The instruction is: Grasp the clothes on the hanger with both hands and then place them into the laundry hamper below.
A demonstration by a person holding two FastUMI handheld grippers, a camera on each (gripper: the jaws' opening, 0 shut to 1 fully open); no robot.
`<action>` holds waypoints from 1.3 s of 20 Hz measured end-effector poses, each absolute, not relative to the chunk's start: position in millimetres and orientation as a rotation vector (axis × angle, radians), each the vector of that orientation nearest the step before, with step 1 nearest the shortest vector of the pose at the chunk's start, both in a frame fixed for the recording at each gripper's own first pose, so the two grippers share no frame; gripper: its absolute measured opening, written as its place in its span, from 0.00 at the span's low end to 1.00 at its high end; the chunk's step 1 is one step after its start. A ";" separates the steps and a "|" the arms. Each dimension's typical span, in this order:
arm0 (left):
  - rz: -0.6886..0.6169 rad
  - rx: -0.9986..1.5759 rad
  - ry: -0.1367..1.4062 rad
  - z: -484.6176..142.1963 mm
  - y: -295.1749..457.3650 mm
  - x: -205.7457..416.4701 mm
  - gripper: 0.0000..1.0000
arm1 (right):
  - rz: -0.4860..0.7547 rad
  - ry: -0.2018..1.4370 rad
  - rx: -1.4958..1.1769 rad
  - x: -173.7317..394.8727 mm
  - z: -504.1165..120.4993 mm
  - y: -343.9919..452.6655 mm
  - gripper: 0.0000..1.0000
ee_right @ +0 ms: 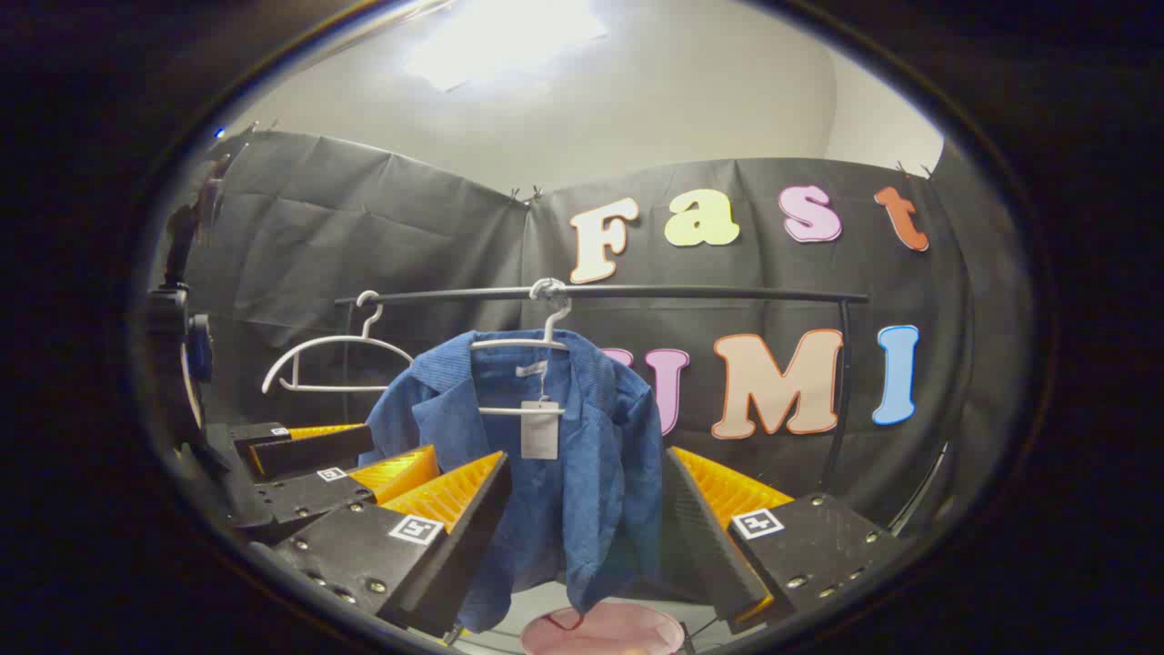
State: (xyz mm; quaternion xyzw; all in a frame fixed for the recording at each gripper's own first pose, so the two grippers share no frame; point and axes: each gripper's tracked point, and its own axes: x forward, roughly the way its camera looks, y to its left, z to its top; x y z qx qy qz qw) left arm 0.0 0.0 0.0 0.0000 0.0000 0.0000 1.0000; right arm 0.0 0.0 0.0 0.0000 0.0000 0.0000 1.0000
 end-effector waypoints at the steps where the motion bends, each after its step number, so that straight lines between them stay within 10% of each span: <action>1: 0.003 0.000 0.005 -0.9 1.2 2.5 0.94 | -0.003 -0.001 -0.007 -0.2 0.3 -1.6 0.99; 26: 0.191 -0.003 0.057 -3.8 31.3 76.3 0.89 | -0.010 -0.005 -0.050 34.4 10.1 -22.8 0.99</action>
